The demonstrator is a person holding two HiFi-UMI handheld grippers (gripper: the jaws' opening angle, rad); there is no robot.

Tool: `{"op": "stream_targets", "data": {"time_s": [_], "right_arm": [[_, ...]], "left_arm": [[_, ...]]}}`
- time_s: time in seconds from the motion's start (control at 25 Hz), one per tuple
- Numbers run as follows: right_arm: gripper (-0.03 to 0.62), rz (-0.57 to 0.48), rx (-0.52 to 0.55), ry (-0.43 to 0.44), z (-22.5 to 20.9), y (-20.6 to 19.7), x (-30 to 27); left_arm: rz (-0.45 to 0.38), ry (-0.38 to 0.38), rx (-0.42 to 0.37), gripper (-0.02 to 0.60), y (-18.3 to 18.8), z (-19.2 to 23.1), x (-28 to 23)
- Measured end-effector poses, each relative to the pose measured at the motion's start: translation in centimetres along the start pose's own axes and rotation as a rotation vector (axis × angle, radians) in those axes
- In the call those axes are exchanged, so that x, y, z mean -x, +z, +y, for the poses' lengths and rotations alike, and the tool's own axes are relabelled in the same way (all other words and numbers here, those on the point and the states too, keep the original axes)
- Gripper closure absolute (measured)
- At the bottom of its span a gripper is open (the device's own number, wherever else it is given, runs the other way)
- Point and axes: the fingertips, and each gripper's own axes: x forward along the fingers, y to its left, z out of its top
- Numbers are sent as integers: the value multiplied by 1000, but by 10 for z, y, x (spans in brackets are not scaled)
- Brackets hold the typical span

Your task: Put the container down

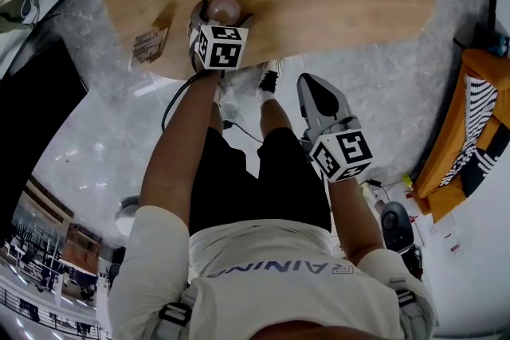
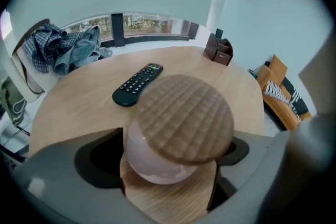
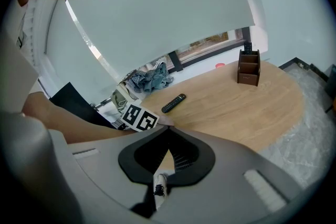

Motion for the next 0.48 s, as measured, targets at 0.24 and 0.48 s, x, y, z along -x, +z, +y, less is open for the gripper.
{"op": "stream_targets", "data": {"time_s": [0.24,0.48], "right_arm": [[579,-23,16,-16,4,7,10],[579,-55,39,16,26,24,29]], "left_arm": [[-46,-17,83,97,7,4,34],[-143,-15,125,119,26,0,108]]}}
